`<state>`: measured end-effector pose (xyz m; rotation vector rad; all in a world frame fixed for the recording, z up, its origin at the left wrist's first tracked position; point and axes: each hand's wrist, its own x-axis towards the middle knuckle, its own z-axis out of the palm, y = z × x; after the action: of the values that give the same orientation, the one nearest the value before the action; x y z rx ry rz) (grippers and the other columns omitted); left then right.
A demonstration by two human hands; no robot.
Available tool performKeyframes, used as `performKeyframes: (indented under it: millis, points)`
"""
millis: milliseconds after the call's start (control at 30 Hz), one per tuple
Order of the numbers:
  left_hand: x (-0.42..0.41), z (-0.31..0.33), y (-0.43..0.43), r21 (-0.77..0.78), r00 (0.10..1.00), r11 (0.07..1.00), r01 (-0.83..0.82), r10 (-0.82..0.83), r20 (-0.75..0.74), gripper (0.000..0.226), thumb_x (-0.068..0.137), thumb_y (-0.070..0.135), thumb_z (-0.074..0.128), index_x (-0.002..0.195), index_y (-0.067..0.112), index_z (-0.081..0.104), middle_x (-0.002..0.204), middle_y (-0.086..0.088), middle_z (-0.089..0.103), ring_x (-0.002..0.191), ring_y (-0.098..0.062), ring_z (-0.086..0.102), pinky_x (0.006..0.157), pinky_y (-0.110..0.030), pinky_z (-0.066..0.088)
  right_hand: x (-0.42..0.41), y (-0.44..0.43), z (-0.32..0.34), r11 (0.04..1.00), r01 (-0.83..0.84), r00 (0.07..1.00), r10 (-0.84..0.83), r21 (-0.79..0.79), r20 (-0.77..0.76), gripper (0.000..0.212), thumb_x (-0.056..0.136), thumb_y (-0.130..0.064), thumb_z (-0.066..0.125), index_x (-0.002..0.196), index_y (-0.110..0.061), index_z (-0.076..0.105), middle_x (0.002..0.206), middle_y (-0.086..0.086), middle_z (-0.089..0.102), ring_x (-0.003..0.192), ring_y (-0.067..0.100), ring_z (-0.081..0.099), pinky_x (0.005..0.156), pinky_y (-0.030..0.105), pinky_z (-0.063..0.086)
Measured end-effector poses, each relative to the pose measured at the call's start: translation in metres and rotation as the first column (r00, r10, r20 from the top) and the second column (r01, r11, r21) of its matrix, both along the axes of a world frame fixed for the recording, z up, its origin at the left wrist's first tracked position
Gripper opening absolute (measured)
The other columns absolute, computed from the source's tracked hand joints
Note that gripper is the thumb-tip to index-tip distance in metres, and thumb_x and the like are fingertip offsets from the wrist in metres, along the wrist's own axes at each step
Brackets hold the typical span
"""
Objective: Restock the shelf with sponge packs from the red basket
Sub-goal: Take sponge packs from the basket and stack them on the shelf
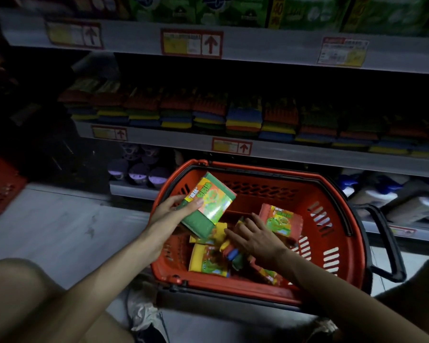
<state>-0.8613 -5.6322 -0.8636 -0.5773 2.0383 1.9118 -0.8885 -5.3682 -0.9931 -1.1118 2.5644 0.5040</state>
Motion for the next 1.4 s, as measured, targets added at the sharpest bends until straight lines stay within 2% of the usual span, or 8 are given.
performKeyframes:
  millis: [100, 200, 333, 400, 467, 800, 1067, 1400]
  points:
    - [0.000, 0.002, -0.006, 0.086, 0.999, 0.996, -0.002, -0.001, 0.036, 0.060, 0.066, 0.054, 0.088, 0.118, 0.030, 0.071, 0.113, 0.004, 0.077, 0.109, -0.018, 0.071, 0.100, -0.043, 0.053, 0.002, -0.003, -0.006, 0.987, -0.054, 0.993, 0.037, -0.154, -0.113, 0.068, 0.069, -0.042, 0.075, 0.128, -0.014, 0.057, 0.111, 0.010, 0.060, 0.104, 0.034, 0.060, 0.112, 0.053, 0.038]
    - [-0.001, 0.007, -0.012, 0.222, 0.999, 0.975, -0.027, 0.018, 0.039, 0.058, 0.072, 0.044, 0.088, 0.122, 0.021, 0.071, 0.118, -0.009, 0.076, 0.112, -0.029, 0.071, 0.090, -0.043, 0.060, 0.002, -0.009, 0.024, 0.888, 0.227, 0.971, -0.236, -0.399, 0.026, 0.057, 0.070, -0.052, 0.073, 0.108, -0.014, 0.054, 0.106, 0.005, 0.053, 0.094, 0.029, 0.061, 0.089, 0.040, 0.052]
    - [-0.003, 0.015, -0.024, 0.319, 0.998, 0.946, -0.054, 0.057, 0.000, 0.057, 0.075, 0.034, 0.087, 0.126, 0.017, 0.070, 0.121, -0.015, 0.074, 0.104, -0.029, 0.071, 0.076, -0.038, 0.061, 0.004, 0.002, 0.097, 0.415, 0.750, 0.660, -0.531, -0.516, 0.532, 0.071, 0.062, -0.059, 0.080, 0.110, -0.021, 0.045, 0.098, -0.002, 0.063, 0.082, 0.023, 0.067, 0.067, 0.035, 0.050]
    - [-0.005, 0.015, -0.030, 0.313, 0.999, 0.950, -0.018, 0.028, -0.027, 0.068, 0.067, 0.038, 0.090, 0.129, 0.022, 0.068, 0.124, -0.012, 0.073, 0.109, -0.027, 0.071, 0.085, -0.042, 0.059, 0.008, 0.013, 0.134, 0.078, 0.886, 0.455, -0.333, -0.457, 0.826, 0.084, 0.055, -0.050, 0.084, 0.126, -0.026, 0.047, 0.102, 0.002, 0.073, 0.087, 0.024, 0.075, 0.071, 0.037, 0.061]
    - [-0.005, 0.014, -0.032, 0.250, 0.997, 0.968, 0.036, -0.018, -0.075, 0.077, 0.057, 0.040, 0.093, 0.129, 0.027, 0.067, 0.126, -0.006, 0.073, 0.113, -0.021, 0.070, 0.093, -0.039, 0.057, 0.015, 0.019, 0.166, -0.032, 0.919, 0.390, -0.095, -0.394, 0.916, 0.090, 0.057, -0.045, 0.086, 0.137, -0.035, 0.045, 0.112, 0.004, 0.075, 0.098, 0.023, 0.076, 0.078, 0.036, 0.062]
    - [0.006, 0.032, -0.031, 0.342, 0.923, 0.859, 0.381, -0.332, -0.195, 0.080, 0.070, 0.003, 0.078, 0.143, 0.023, 0.052, 0.137, -0.004, 0.067, 0.126, -0.020, 0.064, 0.105, -0.032, 0.052, 0.032, 0.036, 0.187, -0.005, 0.893, 0.450, 0.019, -0.450, 0.893, 0.073, 0.060, -0.011, 0.092, 0.120, -0.034, 0.057, 0.106, 0.008, 0.074, 0.096, 0.029, 0.074, 0.080, 0.035, 0.061]
    - [0.006, 0.036, -0.024, 0.006, 0.854, 0.906, 0.423, -0.396, -0.338, 0.094, 0.073, 0.003, 0.084, 0.153, 0.029, 0.043, 0.148, 0.008, 0.058, 0.135, -0.015, 0.056, 0.106, -0.031, 0.050, 0.032, 0.058, 0.216, 0.213, 0.758, 0.641, -0.067, -0.617, 0.765, 0.082, 0.065, -0.008, 0.094, 0.130, -0.037, 0.054, 0.121, -0.008, 0.069, 0.108, 0.016, 0.071, 0.085, 0.028, 0.059]
    - [0.012, 0.046, -0.004, -0.173, 0.786, 0.885, 0.431, -0.463, -0.410, 0.099, 0.069, -0.001, 0.091, 0.151, 0.029, 0.044, 0.144, 0.009, 0.060, 0.129, -0.016, 0.062, 0.102, -0.037, 0.055, 0.042, 0.056, 0.235, 0.332, 0.758, 0.564, 0.097, -0.561, 0.820, 0.094, 0.066, -0.006, 0.093, 0.139, -0.047, 0.049, 0.148, -0.024, 0.049, 0.133, 0.005, 0.055, 0.104, 0.024, 0.049]
